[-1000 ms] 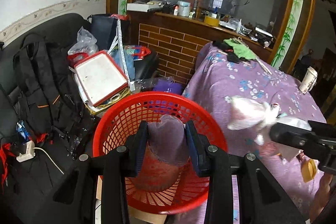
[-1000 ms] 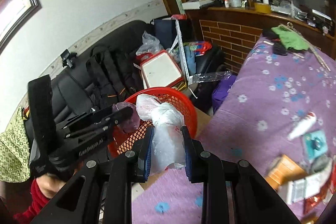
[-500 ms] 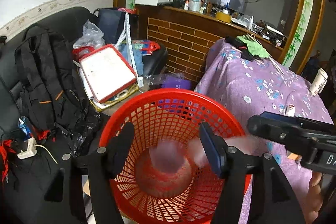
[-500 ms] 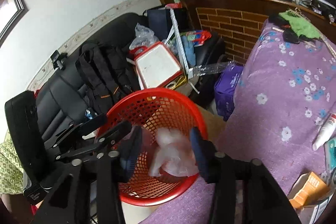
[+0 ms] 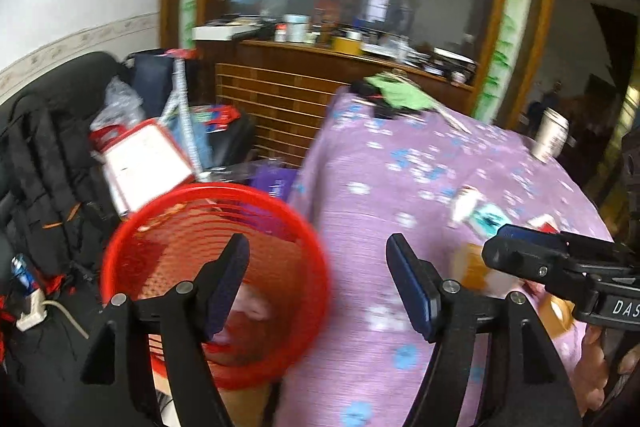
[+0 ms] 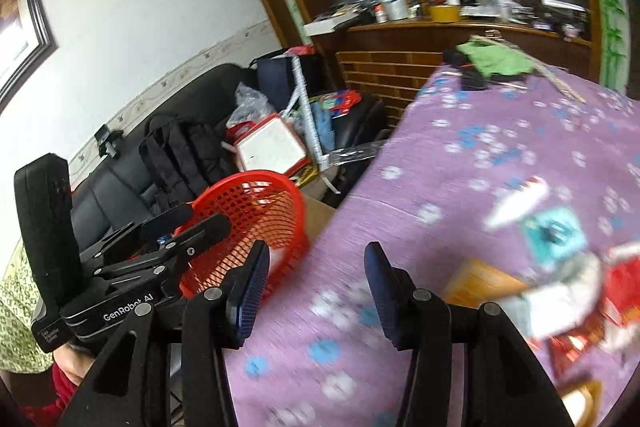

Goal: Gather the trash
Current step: 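Grasp the yellow square container with the right tool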

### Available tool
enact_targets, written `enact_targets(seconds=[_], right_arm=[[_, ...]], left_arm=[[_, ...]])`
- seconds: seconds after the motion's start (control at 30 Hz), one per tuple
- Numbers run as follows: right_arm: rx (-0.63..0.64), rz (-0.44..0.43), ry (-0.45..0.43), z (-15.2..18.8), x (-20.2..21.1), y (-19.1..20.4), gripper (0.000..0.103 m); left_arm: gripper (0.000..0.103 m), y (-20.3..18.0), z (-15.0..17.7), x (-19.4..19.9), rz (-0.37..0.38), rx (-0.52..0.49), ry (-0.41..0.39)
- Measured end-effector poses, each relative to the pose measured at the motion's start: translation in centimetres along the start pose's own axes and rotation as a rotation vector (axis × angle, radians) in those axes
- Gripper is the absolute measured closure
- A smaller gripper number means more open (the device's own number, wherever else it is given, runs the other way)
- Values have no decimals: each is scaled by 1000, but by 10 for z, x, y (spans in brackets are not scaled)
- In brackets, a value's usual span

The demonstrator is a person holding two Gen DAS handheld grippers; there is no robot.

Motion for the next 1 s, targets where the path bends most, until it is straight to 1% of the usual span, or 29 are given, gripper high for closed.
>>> enact_targets(seconds=[0.1, 0.23, 0.3, 0.43, 0.53, 0.63, 0.73, 0.83, 0.87, 0.97, 1.0], right_arm=[[-31, 22, -29, 8, 31, -25, 50], [-73, 80, -74, 22, 70, -62, 49], [-83, 106, -94, 30, 85, -76, 46], [-98, 214, -139, 54, 123, -113, 45], [-93, 298, -154, 71, 144, -135, 45], [-112, 346, -136, 90, 153, -157, 45], [-168, 357, -121, 103, 160, -176, 45], [-218, 350, -108, 111, 162, -189, 45], [-228, 347, -104, 114, 162, -191, 45], [-222, 368, -68, 120, 156, -198, 45], [-223, 373, -56, 122, 153, -200, 47]], left_arm=[[33, -37, 6, -4, 46, -34, 14], [32, -79, 19, -9, 96, -83, 37], [32, -100, 25, -11, 122, -111, 45], [32, -135, 38, -13, 167, -177, 51], [32, -159, 47, -13, 198, -238, 51], [30, -179, 51, -17, 216, -301, 50], [27, -196, 55, -27, 250, -353, 80], [27, -205, 59, -42, 230, -401, 109], [27, -207, 61, -45, 234, -410, 121], [27, -212, 62, -55, 231, -438, 136], [27, -213, 62, -59, 226, -449, 141]])
Point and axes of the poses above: each gripper's, at about its wrist camera, not at the fingertips, and x roughly against the way its jaws point, y to its left, z to its underside, the point moved 10 cm from there along -x, roughly the way its jaws point, and after that the axes turned 3 degrees about -y, right-handed, at the moved point
